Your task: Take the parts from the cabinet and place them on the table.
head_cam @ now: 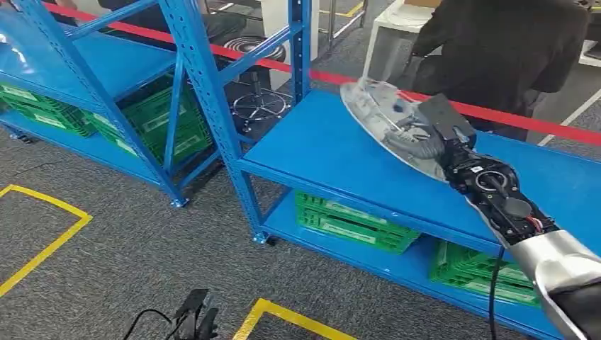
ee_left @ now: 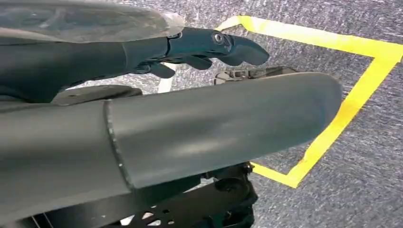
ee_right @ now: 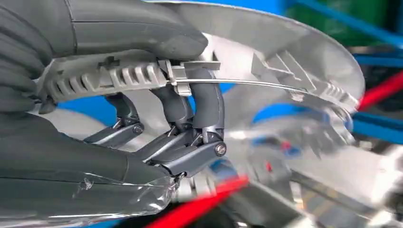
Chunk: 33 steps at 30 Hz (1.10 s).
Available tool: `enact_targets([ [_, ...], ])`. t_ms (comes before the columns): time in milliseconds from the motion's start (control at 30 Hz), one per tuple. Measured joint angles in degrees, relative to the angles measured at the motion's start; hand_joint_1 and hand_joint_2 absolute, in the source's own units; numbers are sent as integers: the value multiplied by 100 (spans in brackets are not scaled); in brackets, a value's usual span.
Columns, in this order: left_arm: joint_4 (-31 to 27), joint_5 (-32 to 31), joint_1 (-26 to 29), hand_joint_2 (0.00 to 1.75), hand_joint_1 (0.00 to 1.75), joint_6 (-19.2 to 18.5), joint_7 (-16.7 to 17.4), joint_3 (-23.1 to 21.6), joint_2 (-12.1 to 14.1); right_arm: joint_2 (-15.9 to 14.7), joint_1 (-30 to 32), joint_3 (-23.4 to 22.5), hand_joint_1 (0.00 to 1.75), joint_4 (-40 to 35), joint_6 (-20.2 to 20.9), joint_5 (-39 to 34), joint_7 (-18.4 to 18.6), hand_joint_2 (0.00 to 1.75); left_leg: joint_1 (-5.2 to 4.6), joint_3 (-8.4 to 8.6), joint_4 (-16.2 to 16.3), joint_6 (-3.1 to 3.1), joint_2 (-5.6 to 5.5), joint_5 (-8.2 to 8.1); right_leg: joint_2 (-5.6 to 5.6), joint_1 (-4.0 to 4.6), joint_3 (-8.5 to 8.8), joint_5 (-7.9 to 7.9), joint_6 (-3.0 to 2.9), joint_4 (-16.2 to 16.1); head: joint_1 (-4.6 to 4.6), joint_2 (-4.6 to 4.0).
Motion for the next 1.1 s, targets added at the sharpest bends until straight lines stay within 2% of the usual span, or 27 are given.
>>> enact_targets([
  [433,2,35,15,0,0,0,0,-90,2,-63,355,-583,175,-1535,-85,2,-9,175,1,-14,-3,0,-3,0,-1,-2,-16,-3,-1,0,0,0],
  [933,2,50,14,0,0,0,0,-114,0,-72,561,-929,175,-2281,-85,15,-22,175,1,-17,-3,0,-1,0,-1,-2,-25,-3,-1,0,0,0],
  [1100,2,50,12,0,0,0,11,-136,0,-72,699,-1082,175,-2525,67,-277,-138,175,1,-19,-3,-2,-2,-1,-1,-3,-24,-3,-1,0,0,0],
])
